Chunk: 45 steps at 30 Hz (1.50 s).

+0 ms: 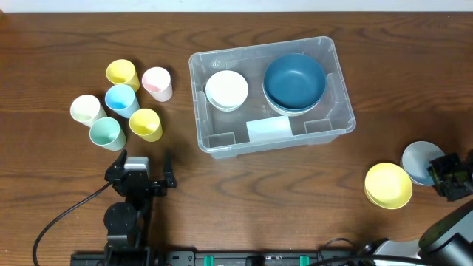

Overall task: Pack container
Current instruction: 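Move the right gripper to the light grey bowl and grasp it, then carry the grey bowl over the container and place it in the white bowl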

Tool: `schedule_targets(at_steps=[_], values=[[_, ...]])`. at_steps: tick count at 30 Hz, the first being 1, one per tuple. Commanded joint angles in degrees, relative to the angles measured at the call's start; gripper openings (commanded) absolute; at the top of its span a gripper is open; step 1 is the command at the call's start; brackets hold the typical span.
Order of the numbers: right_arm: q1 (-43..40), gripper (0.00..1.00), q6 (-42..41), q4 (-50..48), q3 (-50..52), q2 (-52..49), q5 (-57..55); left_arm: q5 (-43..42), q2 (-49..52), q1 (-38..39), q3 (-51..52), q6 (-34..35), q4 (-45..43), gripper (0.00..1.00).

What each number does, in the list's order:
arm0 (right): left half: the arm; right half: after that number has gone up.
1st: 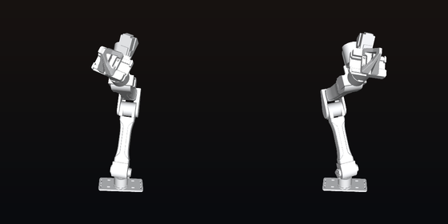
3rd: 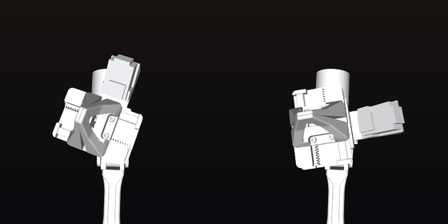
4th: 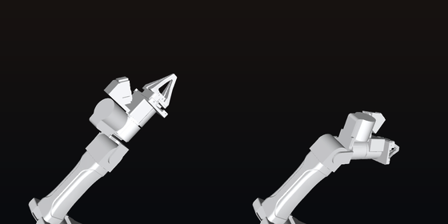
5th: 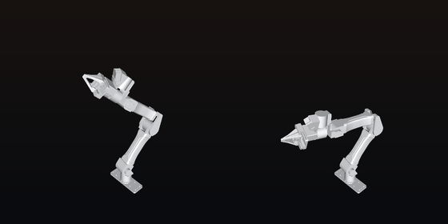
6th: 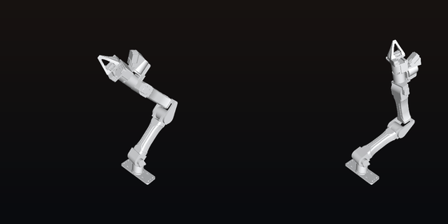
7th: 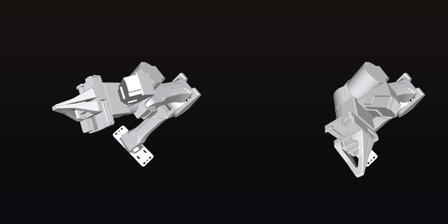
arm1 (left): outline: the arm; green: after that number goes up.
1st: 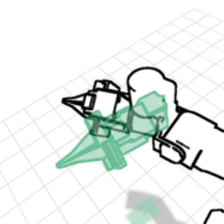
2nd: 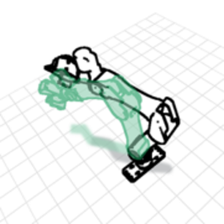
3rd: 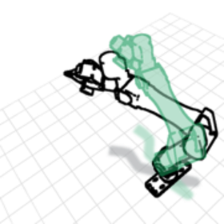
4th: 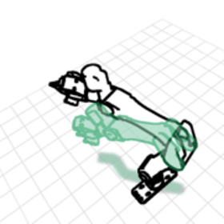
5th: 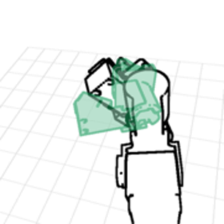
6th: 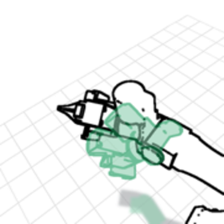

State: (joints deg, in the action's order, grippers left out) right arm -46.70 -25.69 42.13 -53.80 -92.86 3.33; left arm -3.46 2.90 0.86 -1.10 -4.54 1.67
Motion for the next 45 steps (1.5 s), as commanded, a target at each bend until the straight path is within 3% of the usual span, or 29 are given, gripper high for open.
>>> schedule_targets(at_steps=[1,8,17,21,26,31,36,41,45], values=[[0.0,0.25,-0.5,-0.6,0.4,-1.8,-0.3,-0.1,0.0,0.0,0.8,-0.2,2.2,0.98],[0.0,0.01,-0.7,-3.1,0.3,-3.5,0.3,-0.1,0.0,0.0,0.8,-0.2,2.2,0.98],[-0.1,0.01,-0.7,-8.8,-3.2,-3.4,9.4,-0.1,0.0,0.0,0.8,-0.2,2.2,0.98],[0.3,0.01,0.2,-8.3,-7.9,-3.0,17.3,-0.1,0.0,0.0,0.8,-0.2,2.2,0.98],[4.1,0.01,5.7,-3.1,-16.9,-1.7,19.2,-0.1,0.0,0.0,0.8,-0.2,2.2,0.98],[11.9,0.01,11.1,5.5,-29.2,-1.0,19.2,-0.1,0.0,0.0,0.8,-0.2,2.2,0.98],[24.7,0.01,13.6,13.0,-42.4,-1.0,18.6,-0.1,0.0,0.0,0.8,-0.2,2.2,0.98],[40.3,0.01,12.3,14.3,-51.8,-1.0,15.7,-0.1,0.0,0.0,0.8,-0.2,2.2,0.98],[52.9,0.01,8.9,10.7,-52.7,-1.2,5.3,-0.1,0.0,0.0,0.8,-0.2,2.2,0.98]])
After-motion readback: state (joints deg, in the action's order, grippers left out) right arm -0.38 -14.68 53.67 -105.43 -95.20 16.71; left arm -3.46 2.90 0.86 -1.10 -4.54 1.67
